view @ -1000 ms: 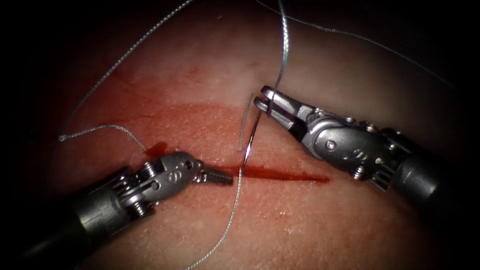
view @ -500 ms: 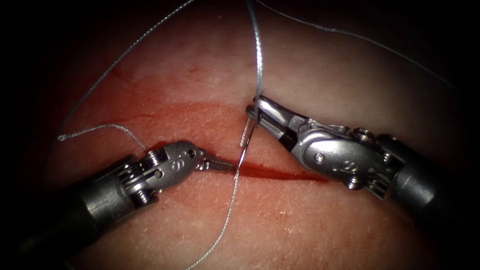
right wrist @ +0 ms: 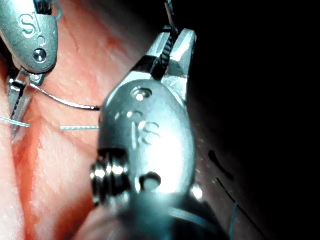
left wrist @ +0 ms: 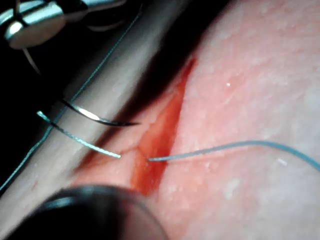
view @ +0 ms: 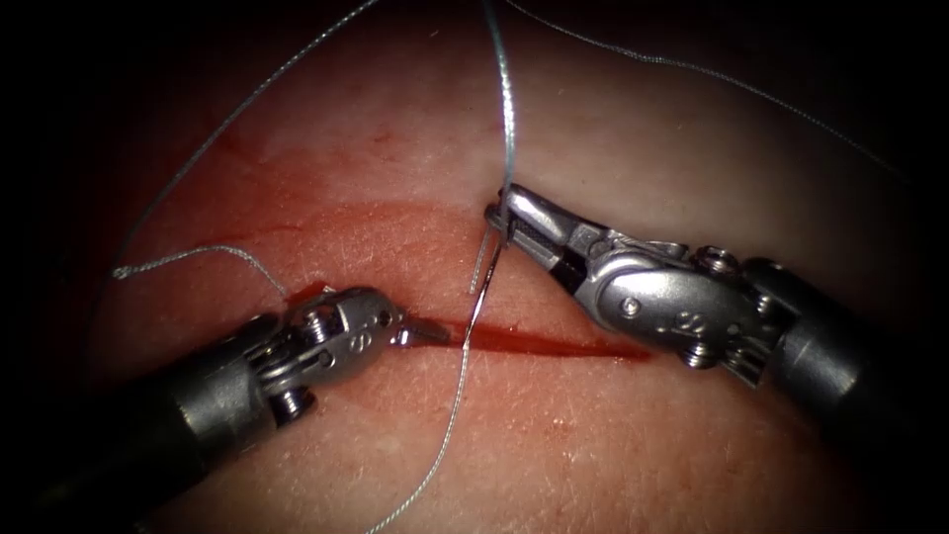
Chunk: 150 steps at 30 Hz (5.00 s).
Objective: Wound Closure
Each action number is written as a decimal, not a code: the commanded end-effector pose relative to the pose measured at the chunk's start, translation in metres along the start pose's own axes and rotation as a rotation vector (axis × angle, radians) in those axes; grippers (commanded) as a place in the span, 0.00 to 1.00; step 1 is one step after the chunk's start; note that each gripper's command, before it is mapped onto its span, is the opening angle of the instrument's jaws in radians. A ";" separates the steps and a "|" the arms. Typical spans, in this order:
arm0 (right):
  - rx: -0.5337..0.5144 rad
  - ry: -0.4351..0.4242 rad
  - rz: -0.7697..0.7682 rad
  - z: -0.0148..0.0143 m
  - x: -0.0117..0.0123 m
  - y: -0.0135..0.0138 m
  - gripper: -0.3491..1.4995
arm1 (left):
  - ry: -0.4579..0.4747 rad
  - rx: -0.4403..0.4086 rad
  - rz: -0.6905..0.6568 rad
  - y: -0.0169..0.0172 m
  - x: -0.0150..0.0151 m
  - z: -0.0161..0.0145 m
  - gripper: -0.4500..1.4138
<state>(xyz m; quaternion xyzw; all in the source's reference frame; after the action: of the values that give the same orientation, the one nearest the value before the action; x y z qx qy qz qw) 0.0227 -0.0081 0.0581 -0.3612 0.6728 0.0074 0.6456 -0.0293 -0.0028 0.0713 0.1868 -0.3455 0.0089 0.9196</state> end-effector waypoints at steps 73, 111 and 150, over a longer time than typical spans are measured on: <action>0.405 -0.007 0.282 0.0020 -0.0011 -0.0001 0.00 | -0.219 0.211 -0.156 -0.0021 -0.0046 -0.0023 0.00; 0.357 0.014 0.307 0.0039 0.0004 0.0035 0.00 | -0.208 0.203 -0.154 -0.0026 -0.0046 -0.0014 0.00; 0.392 0.054 0.221 0.0022 -0.0013 0.0056 0.00 | -0.241 0.065 -0.129 0.0003 -0.0071 -0.0058 0.00</action>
<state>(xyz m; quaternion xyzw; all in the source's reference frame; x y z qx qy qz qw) 0.0212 -0.0035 0.0570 -0.1491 0.7127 -0.0613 0.6827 -0.0305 -0.0011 0.0642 0.2425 -0.4276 -0.0559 0.8690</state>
